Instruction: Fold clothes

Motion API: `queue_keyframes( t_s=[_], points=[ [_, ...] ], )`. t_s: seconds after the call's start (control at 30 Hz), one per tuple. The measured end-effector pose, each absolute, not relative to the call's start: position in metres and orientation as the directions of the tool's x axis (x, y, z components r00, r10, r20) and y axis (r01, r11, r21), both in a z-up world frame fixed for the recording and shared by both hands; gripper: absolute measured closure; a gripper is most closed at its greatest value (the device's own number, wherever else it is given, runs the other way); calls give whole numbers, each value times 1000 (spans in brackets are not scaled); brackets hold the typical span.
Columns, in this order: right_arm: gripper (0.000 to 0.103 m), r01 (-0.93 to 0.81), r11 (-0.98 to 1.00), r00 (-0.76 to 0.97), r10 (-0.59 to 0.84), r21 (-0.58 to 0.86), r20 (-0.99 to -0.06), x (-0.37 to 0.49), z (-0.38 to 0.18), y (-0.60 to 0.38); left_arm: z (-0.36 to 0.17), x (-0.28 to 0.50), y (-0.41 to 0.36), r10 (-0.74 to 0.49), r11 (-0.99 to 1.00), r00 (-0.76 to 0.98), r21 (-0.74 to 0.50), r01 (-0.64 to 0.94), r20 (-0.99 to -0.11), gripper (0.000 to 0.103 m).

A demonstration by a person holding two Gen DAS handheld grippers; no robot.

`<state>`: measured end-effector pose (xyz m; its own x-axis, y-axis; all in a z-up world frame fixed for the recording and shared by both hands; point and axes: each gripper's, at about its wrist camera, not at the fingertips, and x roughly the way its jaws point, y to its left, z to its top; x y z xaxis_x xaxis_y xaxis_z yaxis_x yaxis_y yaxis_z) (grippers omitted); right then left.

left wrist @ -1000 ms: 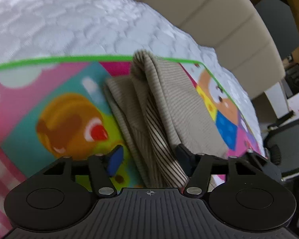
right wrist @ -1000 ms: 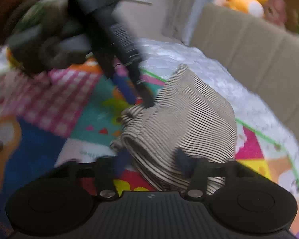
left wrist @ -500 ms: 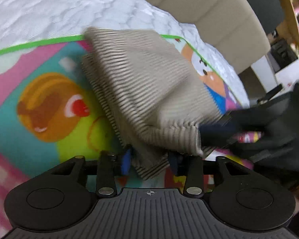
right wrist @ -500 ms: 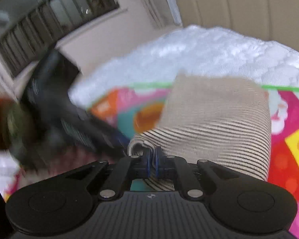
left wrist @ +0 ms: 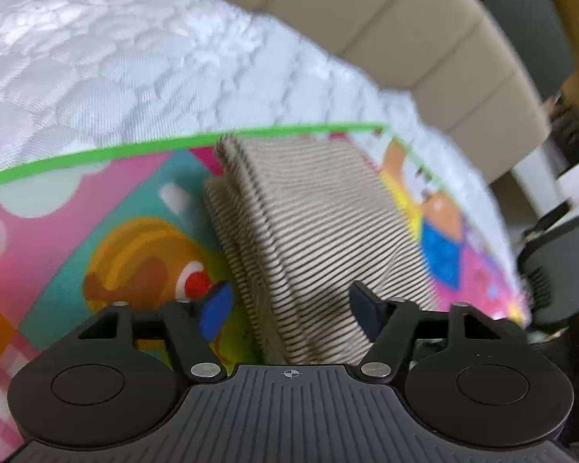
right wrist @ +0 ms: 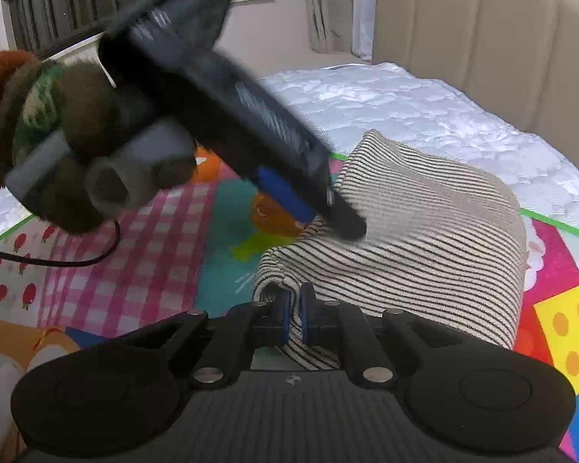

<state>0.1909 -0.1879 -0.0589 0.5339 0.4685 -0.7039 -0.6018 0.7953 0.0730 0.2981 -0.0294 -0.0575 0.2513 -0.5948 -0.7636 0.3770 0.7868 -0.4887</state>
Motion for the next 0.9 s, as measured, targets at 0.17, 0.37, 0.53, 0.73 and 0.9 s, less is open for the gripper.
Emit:
queue_keyframes(
  t_s=[0.17,0.37,0.53,0.73,0.9],
  points=[
    [71,-589,803,552,479,87,-683,189,-45,-204,-66,299,-26,-589,794,265,-485,367,-764,35],
    [13,-429,885,675,447,180,-587,198,-25,-266,-66,304,-33,-581,798,290,-461,389,-760,34],
    [4,-196,880,580,459,432,-673,225,-69,-312,-74,309,-31,-606,784,272,-503,364,-747,32],
    [45,-217,825,518,550,521,-655,219,-85,-304,-75,309,-34,-604,784,268,-499,369,-750,33],
    [54,-347,822,539,568,451,-622,209,-57,-291,-68,312,-28,-589,796,301,-475,374,-750,34]
  ],
)
